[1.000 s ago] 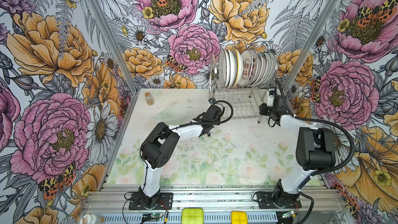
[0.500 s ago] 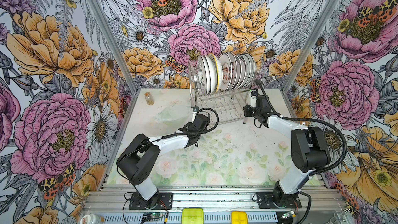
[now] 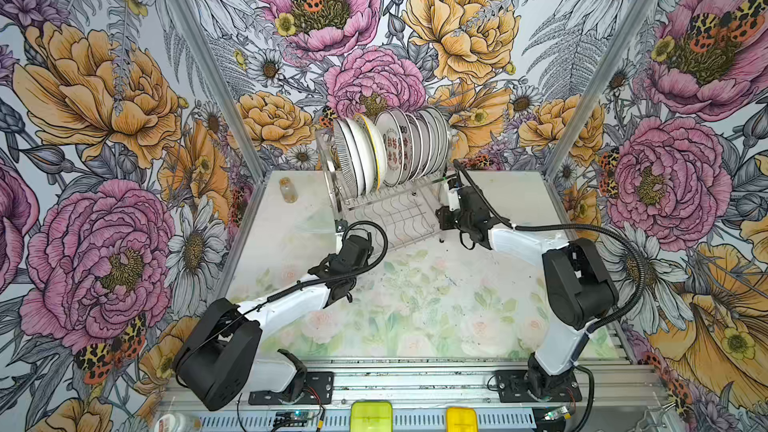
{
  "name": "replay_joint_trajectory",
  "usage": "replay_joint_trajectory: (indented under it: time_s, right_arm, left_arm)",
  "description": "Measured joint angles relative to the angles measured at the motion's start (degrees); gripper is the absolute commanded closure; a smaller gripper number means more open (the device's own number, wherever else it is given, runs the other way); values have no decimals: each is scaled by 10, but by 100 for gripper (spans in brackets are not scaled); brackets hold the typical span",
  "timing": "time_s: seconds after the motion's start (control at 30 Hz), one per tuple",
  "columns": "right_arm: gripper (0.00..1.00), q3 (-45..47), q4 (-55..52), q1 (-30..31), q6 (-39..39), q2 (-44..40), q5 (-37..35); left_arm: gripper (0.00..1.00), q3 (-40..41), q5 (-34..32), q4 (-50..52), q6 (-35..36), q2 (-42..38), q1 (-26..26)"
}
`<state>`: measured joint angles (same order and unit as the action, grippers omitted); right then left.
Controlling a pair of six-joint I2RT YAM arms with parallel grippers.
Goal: Unload the plates from the dish rack
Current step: Move the dish rack to the top-center of the table.
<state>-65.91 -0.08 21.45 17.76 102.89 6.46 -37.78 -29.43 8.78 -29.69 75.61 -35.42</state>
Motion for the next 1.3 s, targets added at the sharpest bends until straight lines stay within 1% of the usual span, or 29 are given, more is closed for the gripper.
replay_joint_trajectory:
  time_s: [0.2, 0.33, 0.77, 1.1, 1.3]
  right_arm:
    - [100, -12, -11, 0, 3, 8, 9]
    - [100, -39, -12, 2, -1, 30, 18]
    - [100, -135, 37, 28, -7, 125, 49]
    - [100, -174, 52, 31, 3, 161, 55]
    - [100, -191, 61, 32, 4, 177, 55]
  left_arm:
    - [100, 2, 2, -2, 3, -2, 7]
    - [100, 7, 3, -13, 7, -2, 20]
    - [100, 19, 23, -22, 26, -14, 97]
    - [100, -8, 33, -25, 47, 18, 132]
    - [100, -17, 36, -35, 55, 33, 144]
